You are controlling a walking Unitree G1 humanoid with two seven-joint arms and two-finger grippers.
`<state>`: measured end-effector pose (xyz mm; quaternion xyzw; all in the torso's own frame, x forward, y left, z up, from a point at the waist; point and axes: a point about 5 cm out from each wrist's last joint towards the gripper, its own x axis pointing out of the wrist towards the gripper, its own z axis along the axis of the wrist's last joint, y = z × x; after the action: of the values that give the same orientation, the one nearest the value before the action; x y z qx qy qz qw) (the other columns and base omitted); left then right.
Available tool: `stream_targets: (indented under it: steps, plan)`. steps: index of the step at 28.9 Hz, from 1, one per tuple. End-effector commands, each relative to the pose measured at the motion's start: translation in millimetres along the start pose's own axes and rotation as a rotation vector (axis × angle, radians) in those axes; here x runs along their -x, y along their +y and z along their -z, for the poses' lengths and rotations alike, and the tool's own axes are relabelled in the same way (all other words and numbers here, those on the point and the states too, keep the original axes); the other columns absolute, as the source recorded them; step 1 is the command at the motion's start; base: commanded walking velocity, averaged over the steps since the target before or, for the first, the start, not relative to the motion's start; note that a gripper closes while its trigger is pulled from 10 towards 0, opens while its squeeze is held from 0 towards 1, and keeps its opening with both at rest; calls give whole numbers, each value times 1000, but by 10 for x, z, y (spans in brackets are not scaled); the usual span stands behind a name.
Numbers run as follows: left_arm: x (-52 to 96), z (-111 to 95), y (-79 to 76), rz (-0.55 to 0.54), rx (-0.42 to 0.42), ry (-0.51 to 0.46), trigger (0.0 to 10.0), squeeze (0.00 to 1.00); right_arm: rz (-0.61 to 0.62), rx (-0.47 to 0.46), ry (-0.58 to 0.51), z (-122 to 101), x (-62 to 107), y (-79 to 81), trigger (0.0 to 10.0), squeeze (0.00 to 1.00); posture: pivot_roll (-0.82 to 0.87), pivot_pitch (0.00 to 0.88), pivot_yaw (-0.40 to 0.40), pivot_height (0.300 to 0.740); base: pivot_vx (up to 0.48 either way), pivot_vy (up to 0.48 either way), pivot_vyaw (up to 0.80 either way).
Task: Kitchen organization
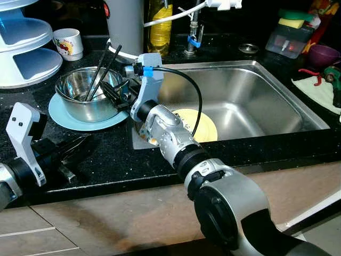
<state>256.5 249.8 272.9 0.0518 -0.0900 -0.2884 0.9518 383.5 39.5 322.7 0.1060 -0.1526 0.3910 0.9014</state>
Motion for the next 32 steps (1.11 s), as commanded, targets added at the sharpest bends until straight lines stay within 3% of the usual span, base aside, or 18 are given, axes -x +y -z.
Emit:
stream_targets:
  steps: [1,12,32]
  plan:
    - [7,0,-27,18,-11,23,10000,0,-11,-18,21,40,-18,55,0,0,164,297,-27,740,0,0,0]
    - [6,-1,-21,15,-11,21,10000,0,-8,-33,6,-3,-31,54,0,0,161,298,-29,740,0,0,0]
    - [-11,0,-9,14,-14,11,10000,0,-15,-85,-97,-278,-97,62,0,0,152,281,-25,740,0,0,0]
